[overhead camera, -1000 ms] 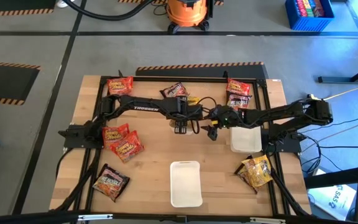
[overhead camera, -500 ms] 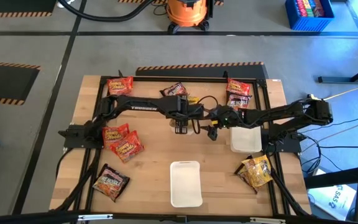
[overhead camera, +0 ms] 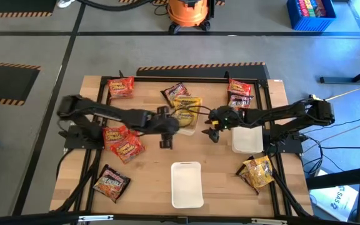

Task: Sort Maruchan noodles
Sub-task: Put the yellow noodle pack in the top left white bin

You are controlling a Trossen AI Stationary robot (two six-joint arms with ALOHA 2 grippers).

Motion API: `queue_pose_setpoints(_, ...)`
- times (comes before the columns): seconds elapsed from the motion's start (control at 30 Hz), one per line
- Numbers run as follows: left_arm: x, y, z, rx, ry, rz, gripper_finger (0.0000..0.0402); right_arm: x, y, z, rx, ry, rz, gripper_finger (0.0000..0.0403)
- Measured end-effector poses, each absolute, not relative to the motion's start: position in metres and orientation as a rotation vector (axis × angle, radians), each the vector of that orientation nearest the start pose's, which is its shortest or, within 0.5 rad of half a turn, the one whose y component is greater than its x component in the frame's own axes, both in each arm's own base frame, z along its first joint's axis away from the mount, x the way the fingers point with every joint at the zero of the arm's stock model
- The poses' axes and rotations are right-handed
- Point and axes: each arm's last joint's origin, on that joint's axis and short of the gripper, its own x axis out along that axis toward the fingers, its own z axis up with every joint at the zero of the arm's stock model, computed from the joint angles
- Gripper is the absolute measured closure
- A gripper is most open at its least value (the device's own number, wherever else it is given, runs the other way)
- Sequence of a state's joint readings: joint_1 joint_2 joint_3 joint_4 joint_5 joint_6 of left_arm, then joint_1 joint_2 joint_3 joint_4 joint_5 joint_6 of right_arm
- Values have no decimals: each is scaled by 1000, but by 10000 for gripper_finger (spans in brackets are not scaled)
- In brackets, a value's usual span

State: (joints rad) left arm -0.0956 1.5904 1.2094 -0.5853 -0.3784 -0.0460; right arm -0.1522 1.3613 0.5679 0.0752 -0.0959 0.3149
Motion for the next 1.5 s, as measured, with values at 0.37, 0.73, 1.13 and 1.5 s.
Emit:
queue_pose_setpoints(0.37,289,-32,207,69,502,189,202,254,8,218,460,1013,-135,141)
queue_pose_setpoints(0.73,280,-31,181,-19,454,181,202,216,48,277,757,1432,-203,141)
queue_pose_setpoints(1.13,279,-40,182,-12,450,145,202,157,80,279,834,1680,-459,141)
queue_pose_setpoints(1.5,279,-40,182,-12,450,146,202,87,62,263,918,1495,-507,141)
